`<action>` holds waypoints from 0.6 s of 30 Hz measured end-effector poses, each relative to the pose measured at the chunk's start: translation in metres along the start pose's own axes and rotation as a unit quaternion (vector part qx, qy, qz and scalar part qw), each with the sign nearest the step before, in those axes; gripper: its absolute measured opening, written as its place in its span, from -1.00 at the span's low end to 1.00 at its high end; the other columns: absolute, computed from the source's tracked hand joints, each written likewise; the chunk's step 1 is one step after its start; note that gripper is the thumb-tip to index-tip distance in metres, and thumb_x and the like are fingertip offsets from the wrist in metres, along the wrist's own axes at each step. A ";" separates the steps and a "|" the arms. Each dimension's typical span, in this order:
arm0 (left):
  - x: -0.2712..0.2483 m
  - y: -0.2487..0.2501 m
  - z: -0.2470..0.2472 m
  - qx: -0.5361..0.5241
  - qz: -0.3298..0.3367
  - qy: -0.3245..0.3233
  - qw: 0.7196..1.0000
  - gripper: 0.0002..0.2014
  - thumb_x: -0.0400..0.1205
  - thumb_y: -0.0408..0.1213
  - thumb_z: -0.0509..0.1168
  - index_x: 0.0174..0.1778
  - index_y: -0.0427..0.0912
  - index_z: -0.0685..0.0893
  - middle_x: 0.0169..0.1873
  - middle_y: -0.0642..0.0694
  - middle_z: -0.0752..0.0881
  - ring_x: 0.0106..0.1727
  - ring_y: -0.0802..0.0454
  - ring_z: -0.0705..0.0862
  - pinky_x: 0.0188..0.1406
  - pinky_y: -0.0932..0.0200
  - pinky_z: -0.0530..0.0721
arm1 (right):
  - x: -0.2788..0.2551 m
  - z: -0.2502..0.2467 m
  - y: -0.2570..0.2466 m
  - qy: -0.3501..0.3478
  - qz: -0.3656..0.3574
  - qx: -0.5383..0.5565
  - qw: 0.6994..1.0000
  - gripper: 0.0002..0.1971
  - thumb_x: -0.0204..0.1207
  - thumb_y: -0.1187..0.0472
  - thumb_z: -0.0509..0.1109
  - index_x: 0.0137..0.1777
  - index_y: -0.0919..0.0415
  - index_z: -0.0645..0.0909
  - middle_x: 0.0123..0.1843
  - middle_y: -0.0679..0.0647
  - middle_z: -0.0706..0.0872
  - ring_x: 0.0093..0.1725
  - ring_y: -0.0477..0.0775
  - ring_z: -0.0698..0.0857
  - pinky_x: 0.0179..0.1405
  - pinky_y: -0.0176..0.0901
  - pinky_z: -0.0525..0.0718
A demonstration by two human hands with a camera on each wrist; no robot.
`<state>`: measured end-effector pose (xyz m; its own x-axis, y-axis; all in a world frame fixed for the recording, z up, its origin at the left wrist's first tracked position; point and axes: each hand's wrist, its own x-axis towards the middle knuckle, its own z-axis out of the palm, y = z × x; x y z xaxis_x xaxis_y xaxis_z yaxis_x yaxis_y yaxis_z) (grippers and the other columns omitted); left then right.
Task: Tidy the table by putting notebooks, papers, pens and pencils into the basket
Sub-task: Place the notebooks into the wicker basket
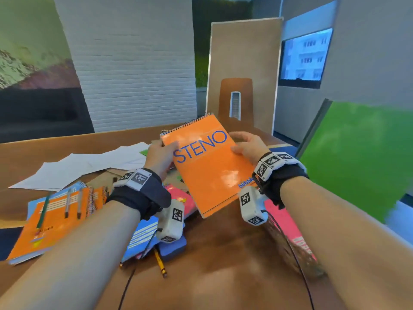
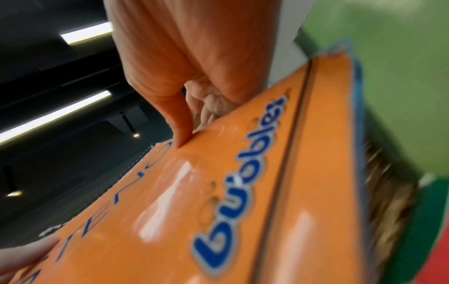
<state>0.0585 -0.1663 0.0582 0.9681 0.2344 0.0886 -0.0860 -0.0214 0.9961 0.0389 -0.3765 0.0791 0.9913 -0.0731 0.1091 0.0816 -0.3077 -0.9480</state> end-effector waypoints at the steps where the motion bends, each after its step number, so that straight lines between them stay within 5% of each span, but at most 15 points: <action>1: 0.000 0.000 0.014 0.005 -0.002 -0.013 1.000 -0.87 0.63 -0.39 0.29 -0.22 -0.17 0.52 -0.36 -0.14 0.65 -0.56 0.10 0.65 -0.39 0.12 0.65 | -0.001 -0.017 0.004 0.017 0.008 -0.012 1.000 -0.58 0.52 0.47 0.29 0.33 0.11 0.59 0.22 0.18 0.70 0.15 0.20 0.70 0.25 0.16 0.65; 3: -0.001 -0.002 0.045 0.007 -0.012 -0.044 0.999 -0.87 0.59 -0.44 0.34 0.00 -0.25 0.53 -0.27 -0.21 0.65 -0.49 0.04 0.67 -0.46 0.12 0.69 | -0.004 -0.049 0.014 0.052 0.018 -0.039 0.998 -0.61 0.52 0.48 0.28 0.29 0.15 0.63 0.13 0.15 0.71 0.04 0.14 0.70 0.20 0.05 0.66; 5: -0.004 -0.003 0.077 0.004 -0.023 -0.079 0.997 -0.53 0.58 -0.50 0.35 0.39 -0.27 0.40 -0.18 -0.26 0.67 -0.42 -0.04 0.67 -0.56 0.17 0.70 | -0.007 -0.079 0.025 0.089 0.019 -0.071 0.993 -0.61 0.51 0.52 0.27 0.28 0.23 0.64 0.01 0.14 0.68 -0.06 0.08 0.67 0.06 -0.09 0.66; 7: -0.008 -0.006 0.105 0.013 -0.018 -0.102 0.995 -0.37 0.55 -0.52 0.37 0.51 -0.15 0.31 0.06 -0.35 0.67 -0.30 -0.15 0.72 -0.47 0.10 0.73 | -0.010 -0.102 0.036 0.115 0.024 -0.095 0.989 -0.60 0.49 0.54 0.26 0.27 0.26 0.65 -0.08 0.15 0.68 -0.26 0.01 0.63 -0.16 -0.17 0.63; 10: -0.015 -0.012 0.136 0.035 -0.009 -0.137 0.990 -0.36 0.54 -0.52 0.38 0.51 -0.06 0.34 0.26 -0.32 0.59 -0.11 -0.24 0.78 -0.17 -0.09 0.79 | -0.010 -0.129 0.048 0.143 0.052 -0.102 0.983 -0.58 0.49 0.56 0.25 0.26 0.20 0.66 -0.16 0.15 0.68 -0.38 -0.01 0.59 -0.30 -0.21 0.61; 13: -0.016 -0.018 0.160 0.045 -0.014 -0.155 0.987 -0.37 0.54 -0.53 0.37 0.51 -0.11 0.35 0.31 -0.23 0.54 -0.19 -0.17 0.76 -0.12 -0.12 0.79 | -0.010 -0.149 0.057 0.161 0.080 -0.095 0.979 -0.58 0.50 0.54 0.28 0.25 0.12 0.67 -0.04 0.19 0.71 -0.24 0.10 0.64 -0.10 -0.09 0.65; 16: -0.015 -0.018 0.170 0.006 -0.047 -0.158 0.986 -0.45 0.55 -0.48 0.38 0.44 -0.21 0.37 0.10 -0.24 0.67 -0.22 -0.10 0.73 -0.15 -0.08 0.79 | -0.008 -0.161 0.064 0.173 0.092 -0.055 0.979 -0.59 0.52 0.52 0.27 0.24 0.10 0.67 -0.14 0.16 0.70 -0.38 0.04 0.60 -0.28 -0.17 0.61; 18: -0.014 -0.015 0.173 -0.033 -0.070 -0.188 0.979 -0.65 0.60 -0.47 0.34 0.27 -0.24 0.46 -0.11 -0.20 0.72 -0.31 -0.04 0.71 -0.37 0.06 0.77 | -0.005 -0.162 0.068 0.183 0.094 -0.012 0.979 -0.61 0.53 0.51 0.26 0.20 0.08 0.67 -0.27 0.10 0.67 -0.41 0.00 0.57 -0.34 -0.18 0.59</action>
<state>0.0872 -0.3373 0.0423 0.9887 -0.1438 -0.0426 0.0505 0.0519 0.9974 0.0230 -0.5511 0.0630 0.8854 -0.4634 0.0380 -0.1051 -0.2792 -0.9545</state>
